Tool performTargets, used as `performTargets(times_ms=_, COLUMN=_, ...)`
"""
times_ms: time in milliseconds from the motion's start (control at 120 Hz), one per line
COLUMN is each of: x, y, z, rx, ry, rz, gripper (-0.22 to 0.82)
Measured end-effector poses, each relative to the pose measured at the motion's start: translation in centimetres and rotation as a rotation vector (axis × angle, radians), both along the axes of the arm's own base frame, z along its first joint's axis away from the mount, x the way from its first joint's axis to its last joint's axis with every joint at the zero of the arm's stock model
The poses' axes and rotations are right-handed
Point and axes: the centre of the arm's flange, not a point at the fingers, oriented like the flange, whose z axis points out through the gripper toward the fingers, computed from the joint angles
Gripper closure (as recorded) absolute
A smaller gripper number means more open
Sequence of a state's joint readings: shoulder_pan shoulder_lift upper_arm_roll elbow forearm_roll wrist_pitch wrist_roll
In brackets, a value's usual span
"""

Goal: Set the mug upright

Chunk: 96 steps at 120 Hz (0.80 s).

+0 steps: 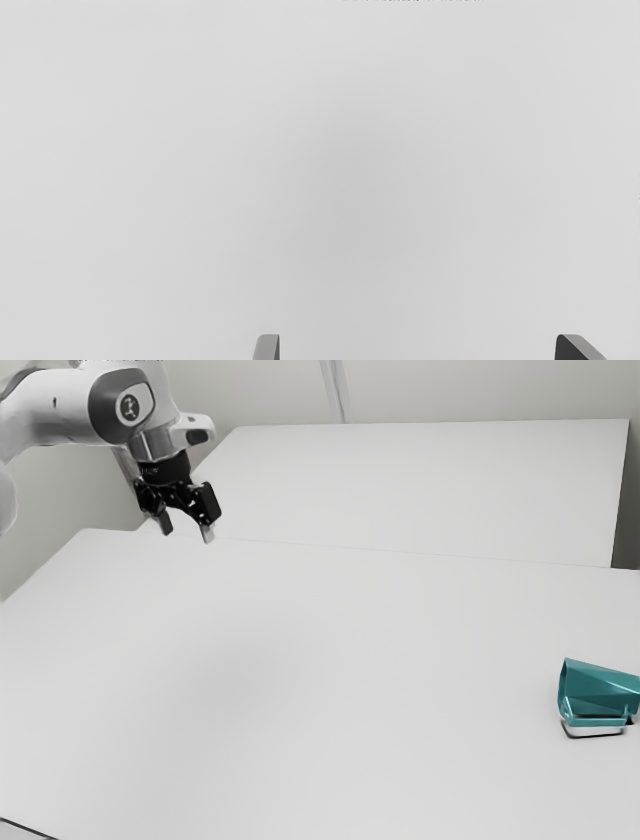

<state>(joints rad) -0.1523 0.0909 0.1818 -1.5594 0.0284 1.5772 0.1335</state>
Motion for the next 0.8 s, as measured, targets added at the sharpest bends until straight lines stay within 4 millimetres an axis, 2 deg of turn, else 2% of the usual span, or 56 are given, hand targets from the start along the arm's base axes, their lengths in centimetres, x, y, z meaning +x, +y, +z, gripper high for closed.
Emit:
performTargets(times_ms=142, x=0.4, y=0.8, z=-0.3, rx=-0.003, ry=-0.023, rz=0.011, gripper=0.00)
performTargets(times_ms=250, x=1.1, y=0.5, z=-2.3, rx=-0.008, ry=-0.024, rz=0.009, gripper=0.00)
performTargets(times_ms=342, x=1.2, y=-2.8, z=-5.0, rx=-0.051, ry=-0.032, rz=-0.032, gripper=0.00)
performTargets(times_ms=492, x=-1.9, y=-8.1, z=-9.0, rx=-0.139, ry=-0.094, rz=-0.094, gripper=0.00)
performTargets(times_ms=600, x=-2.8, y=-11.6, z=-11.1, rx=-0.202, ry=-0.174, rz=-0.113, gripper=0.00)
performTargets(times_ms=800, x=-2.0, y=-17.6, z=-14.5, rx=-0.323, ry=-0.299, rz=-0.086, gripper=0.00)
